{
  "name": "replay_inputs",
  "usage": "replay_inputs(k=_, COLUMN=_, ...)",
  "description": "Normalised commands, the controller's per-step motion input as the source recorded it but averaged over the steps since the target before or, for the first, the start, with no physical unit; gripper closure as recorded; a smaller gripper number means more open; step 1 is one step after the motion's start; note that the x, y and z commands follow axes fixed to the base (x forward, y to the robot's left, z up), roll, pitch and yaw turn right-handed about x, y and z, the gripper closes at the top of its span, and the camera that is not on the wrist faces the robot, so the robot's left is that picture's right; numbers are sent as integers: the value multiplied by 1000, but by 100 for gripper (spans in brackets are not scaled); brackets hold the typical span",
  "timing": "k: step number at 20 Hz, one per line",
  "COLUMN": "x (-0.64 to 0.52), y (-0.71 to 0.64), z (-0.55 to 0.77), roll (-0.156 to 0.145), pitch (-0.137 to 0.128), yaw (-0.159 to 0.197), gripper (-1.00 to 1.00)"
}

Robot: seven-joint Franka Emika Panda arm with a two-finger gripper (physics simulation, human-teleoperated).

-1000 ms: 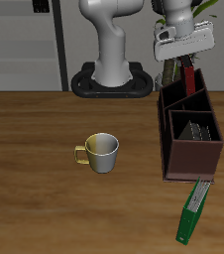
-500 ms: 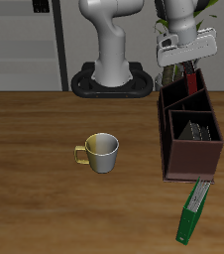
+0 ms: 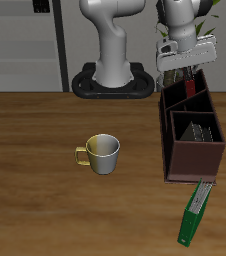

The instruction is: Place the left yellow book into the left desk caddy's right compartment and place the right yellow book into the left desk caddy's right compartment and place the red book into the left desk caddy's left compartment

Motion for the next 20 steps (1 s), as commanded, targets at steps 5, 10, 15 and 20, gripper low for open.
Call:
replay_inputs(k=5, x=-60, y=31, z=-169, roll=10, pitch=54, yaw=-10, gripper=100)
replay_inputs(k=10, x=-76, y=62, z=-180, roll=14, pitch=51, yaw=22, gripper=100)
replay_inputs(k=15, x=-61, y=-34, z=-99, roll=-7, pitch=51, yaw=4, gripper=-100)
replay_inputs(k=20, x=-36, y=-47, z=-9, roll=-3, pitch=26, yaw=4, gripper=-100)
